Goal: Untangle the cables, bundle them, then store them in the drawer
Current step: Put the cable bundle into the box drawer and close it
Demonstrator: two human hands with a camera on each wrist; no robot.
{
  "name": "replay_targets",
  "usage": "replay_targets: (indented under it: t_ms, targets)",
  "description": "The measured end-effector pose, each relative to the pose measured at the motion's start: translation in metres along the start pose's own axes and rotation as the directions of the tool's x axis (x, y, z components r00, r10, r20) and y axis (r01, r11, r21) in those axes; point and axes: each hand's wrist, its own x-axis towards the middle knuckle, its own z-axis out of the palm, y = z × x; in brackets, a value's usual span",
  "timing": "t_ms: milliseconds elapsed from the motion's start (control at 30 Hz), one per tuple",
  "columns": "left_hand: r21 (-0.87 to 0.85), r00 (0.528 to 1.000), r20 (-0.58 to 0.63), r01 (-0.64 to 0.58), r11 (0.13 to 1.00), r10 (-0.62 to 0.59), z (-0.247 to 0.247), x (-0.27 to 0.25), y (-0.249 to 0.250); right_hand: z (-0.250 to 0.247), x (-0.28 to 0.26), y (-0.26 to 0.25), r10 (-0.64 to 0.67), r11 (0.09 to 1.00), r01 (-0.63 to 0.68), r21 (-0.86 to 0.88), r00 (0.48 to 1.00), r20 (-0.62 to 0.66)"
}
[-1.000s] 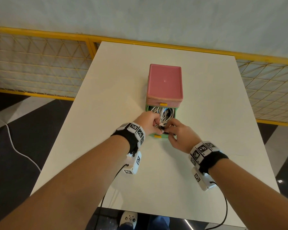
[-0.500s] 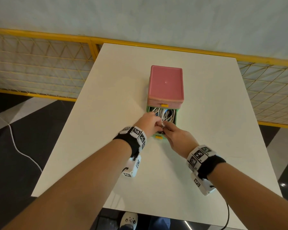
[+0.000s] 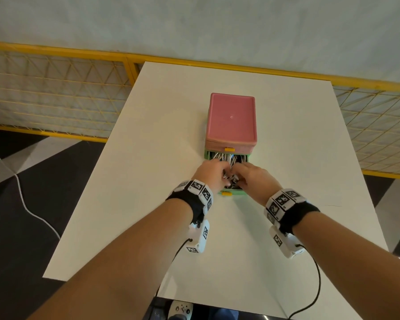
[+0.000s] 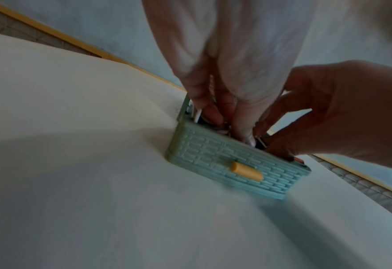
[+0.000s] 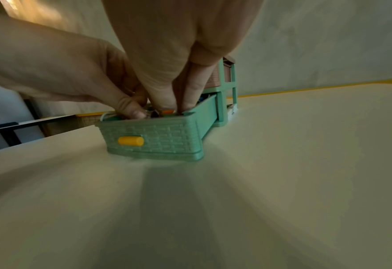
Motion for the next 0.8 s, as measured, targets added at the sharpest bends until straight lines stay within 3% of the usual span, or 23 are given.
replay_targets:
  t_ms: [100, 200, 267, 333, 400, 467, 533, 800]
  targets:
    - [-0.028, 1.000, 0.018, 0.009, 1.000, -0.009, -0.004, 0.000, 0.001, 0.010, -0.009, -0.001, -0.116, 0.993, 0.117, -0.028, 0.993, 0.037]
    - [-0.064, 0.997, 0.069, -0.023, 0.998, 0.027, -0.021, -0.001, -0.002, 0.012, -0.016, -0.001, -0.084, 0.993, 0.094, -0.077, 0.989, 0.119]
    - [-0.097, 0.992, -0.119, -0.063, 0.993, 0.051, -0.044, 0.002, -0.006, 0.015, -0.013, -0.001, -0.032, 0.979, 0.070, -0.191, 0.980, 0.196]
    - [-0.052, 0.942, -0.311, -0.147, 0.988, 0.124, -0.067, 0.008, -0.005, 0.019, -0.009, -0.003, -0.025, 0.962, 0.073, -0.264, 0.983, 0.181]
    - [0.043, 0.958, -0.216, -0.186, 0.982, 0.190, -0.079, 0.017, 0.002, 0.020, -0.006, -0.004, -0.015, 0.962, 0.058, -0.266, 0.987, 0.162]
    - [0.111, 0.993, 0.024, -0.119, 0.987, 0.117, -0.081, 0.024, 0.011, 0.018, -0.004, -0.005, -0.007, 0.968, 0.050, -0.247, 0.986, 0.169]
    - [0.139, 0.987, 0.148, -0.076, 0.987, 0.055, -0.079, 0.027, 0.012, 0.013, 0.001, -0.006, -0.009, 0.970, 0.046, -0.238, 0.988, 0.154]
    - [0.072, 0.981, 0.186, -0.074, 0.995, 0.059, -0.082, 0.032, 0.004, 0.007, 0.031, -0.007, 0.111, 0.974, -0.094, -0.204, 0.991, 0.070]
